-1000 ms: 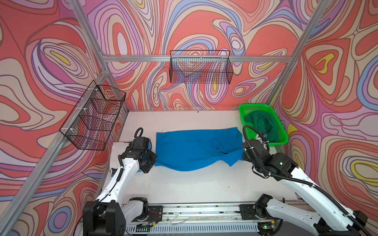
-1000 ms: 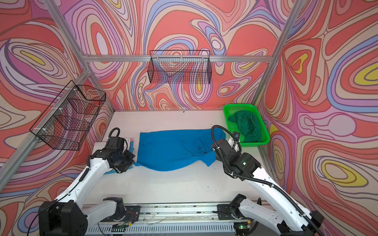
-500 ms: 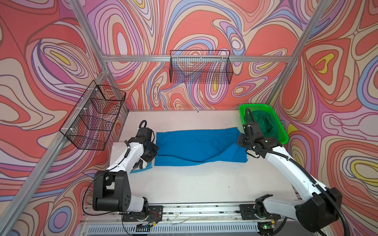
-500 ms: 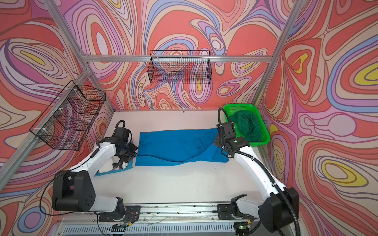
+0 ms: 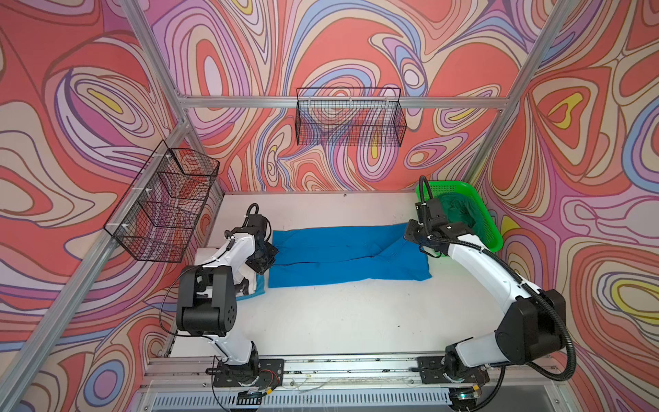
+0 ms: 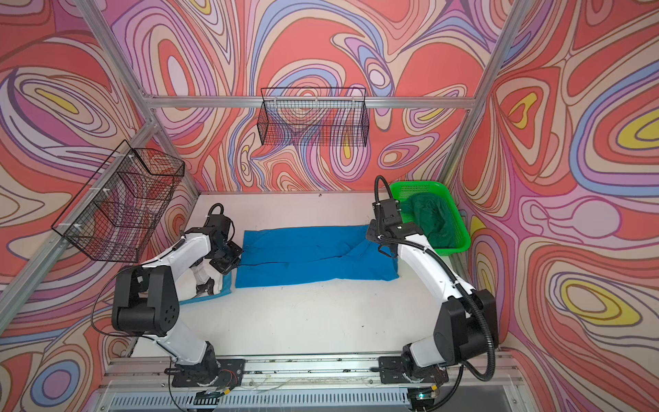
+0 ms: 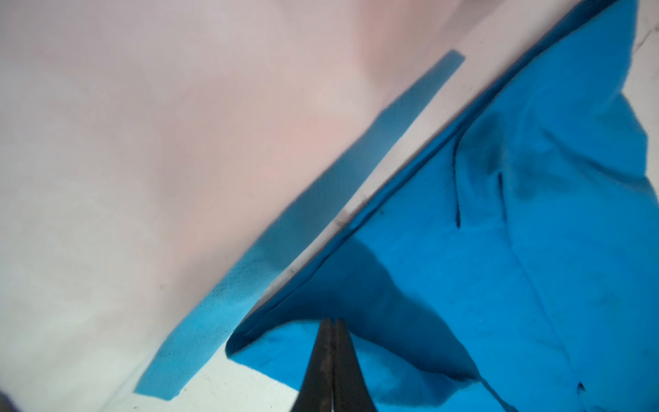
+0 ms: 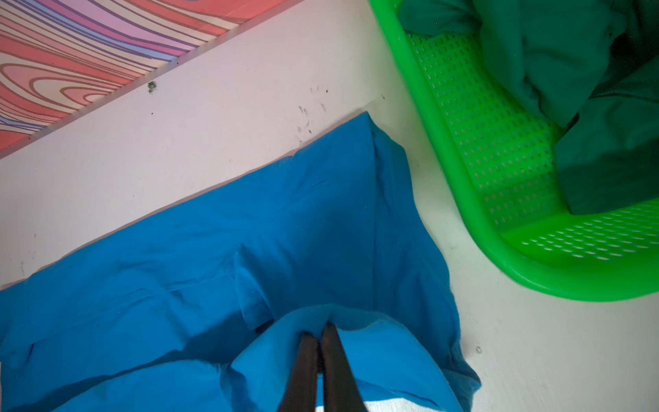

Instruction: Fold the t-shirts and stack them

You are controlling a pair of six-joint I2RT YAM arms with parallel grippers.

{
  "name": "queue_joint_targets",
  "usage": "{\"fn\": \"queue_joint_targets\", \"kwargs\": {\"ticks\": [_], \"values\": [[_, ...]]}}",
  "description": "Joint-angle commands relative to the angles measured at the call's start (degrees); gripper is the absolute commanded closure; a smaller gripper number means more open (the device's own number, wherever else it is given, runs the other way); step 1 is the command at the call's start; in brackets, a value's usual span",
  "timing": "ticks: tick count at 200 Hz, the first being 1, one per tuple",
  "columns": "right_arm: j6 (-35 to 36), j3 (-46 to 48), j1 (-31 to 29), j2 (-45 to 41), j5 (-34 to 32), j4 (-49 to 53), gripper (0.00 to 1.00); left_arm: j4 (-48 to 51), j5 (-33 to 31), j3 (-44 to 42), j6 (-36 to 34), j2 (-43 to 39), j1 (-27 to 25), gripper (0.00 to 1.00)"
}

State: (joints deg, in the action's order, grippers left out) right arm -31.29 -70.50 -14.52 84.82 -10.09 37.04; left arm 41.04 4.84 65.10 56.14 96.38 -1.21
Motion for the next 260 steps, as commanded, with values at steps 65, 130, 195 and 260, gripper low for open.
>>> {"fn": "queue_joint_targets", "kwargs": {"ticks": [65,130,195,260], "values": [[2.0,-5.1,1.9,8.5,-1.2,-1.8,1.0,0.9,-2.7,5.6,-1.6,6.4,1.1,1.0],[2.0,-9.0,2.6,13.3,-1.6,-1.6,1.0,0.1,-2.2,6.5,-1.8,8.3,1.4,1.0],[2.1,-12.9,3.0,17.7,-1.1,-1.4,1.0,0.2,-2.7,8.0,-2.7,9.5,1.9,1.0],[3.0,-15.9,3.4,23.0,-2.6,-0.6,1.0,0.4,-2.8,8.0,-2.9,10.0,2.3,0.85]]}}
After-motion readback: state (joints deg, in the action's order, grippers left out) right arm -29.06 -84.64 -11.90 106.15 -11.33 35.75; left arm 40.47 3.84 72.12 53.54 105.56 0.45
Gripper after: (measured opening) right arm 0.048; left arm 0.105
